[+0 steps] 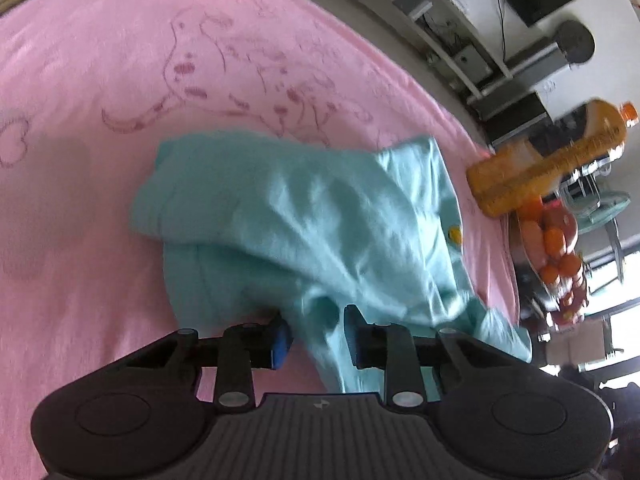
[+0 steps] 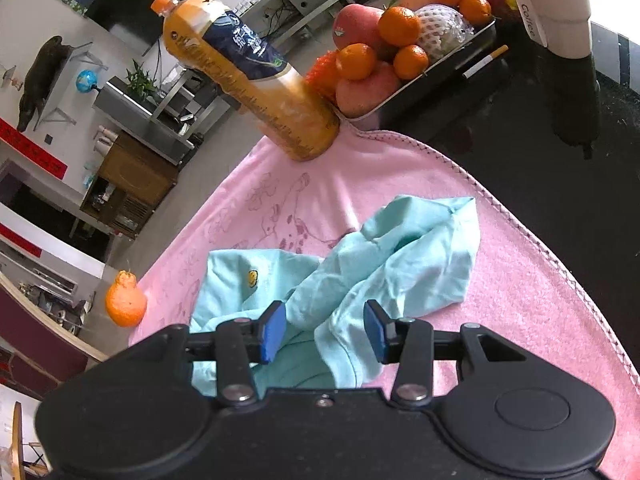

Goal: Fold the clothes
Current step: 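Close the left gripper on a shirt edge while the right gripper grasps another edge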

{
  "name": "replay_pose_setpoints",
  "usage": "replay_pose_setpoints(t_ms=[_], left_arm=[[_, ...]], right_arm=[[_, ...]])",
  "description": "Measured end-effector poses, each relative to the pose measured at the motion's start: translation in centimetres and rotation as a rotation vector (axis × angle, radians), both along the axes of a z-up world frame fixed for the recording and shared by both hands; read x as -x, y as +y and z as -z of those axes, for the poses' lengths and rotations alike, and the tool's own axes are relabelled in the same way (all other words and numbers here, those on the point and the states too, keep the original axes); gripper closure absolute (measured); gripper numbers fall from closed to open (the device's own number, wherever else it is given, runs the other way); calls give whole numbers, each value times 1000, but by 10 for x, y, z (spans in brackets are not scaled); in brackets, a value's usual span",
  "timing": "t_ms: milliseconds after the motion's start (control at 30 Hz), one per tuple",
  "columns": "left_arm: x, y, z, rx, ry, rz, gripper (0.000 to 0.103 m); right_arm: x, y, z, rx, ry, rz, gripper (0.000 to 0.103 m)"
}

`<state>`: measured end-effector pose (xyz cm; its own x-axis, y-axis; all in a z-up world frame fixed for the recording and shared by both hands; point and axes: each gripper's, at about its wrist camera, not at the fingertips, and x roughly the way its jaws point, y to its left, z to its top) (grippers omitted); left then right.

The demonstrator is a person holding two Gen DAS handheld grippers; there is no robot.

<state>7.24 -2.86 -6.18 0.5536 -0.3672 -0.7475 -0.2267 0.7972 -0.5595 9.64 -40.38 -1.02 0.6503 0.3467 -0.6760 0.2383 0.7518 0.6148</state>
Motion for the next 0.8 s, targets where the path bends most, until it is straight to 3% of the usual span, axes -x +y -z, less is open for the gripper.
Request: replay_pose_setpoints(t_ms=[67,133,267,400,500,667,800], left_arm=[[-4,0,0,-10,-10,-6,82],[-3,-1,-6,-59,-32,23,102],[7,1,-31,-163,-100,99,102],[28,15,-66,-248,-150,158,102],[46,26,-77,-308,-171,206,102],[57,41,-63,-316,-150,222,102],[56,45,-53,-289,-120,207,102]], right_arm=[[-1,-2,2,2,11,0,60],[-2,-3,6,8,36,0,60],[-3,-8,13,-2,78,25,59],[-2,-13,23,-43,129,59,46],[-2,-17,32,-76,171,83,46],[-1,-15,46,-129,235,92,46],[2,-5,30,-49,158,126,52]])
